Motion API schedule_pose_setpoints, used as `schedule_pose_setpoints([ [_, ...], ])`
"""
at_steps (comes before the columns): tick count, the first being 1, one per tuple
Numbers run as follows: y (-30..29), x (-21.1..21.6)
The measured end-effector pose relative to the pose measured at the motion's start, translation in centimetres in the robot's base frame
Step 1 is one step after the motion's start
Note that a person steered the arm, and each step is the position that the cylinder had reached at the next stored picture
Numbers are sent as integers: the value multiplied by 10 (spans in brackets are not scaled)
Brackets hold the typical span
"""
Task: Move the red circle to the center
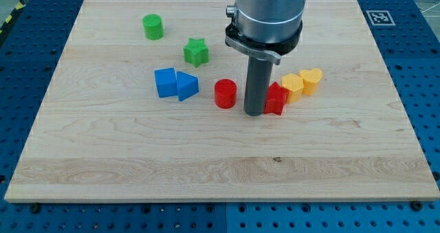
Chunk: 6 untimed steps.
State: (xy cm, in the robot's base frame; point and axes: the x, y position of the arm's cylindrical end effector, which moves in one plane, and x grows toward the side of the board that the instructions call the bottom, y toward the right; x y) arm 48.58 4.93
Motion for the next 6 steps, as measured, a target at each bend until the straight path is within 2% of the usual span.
schedule_pose_setpoints([
  [2,4,38],
  [4,-55,18],
  [5,-55,15],
  [6,-38,-13],
])
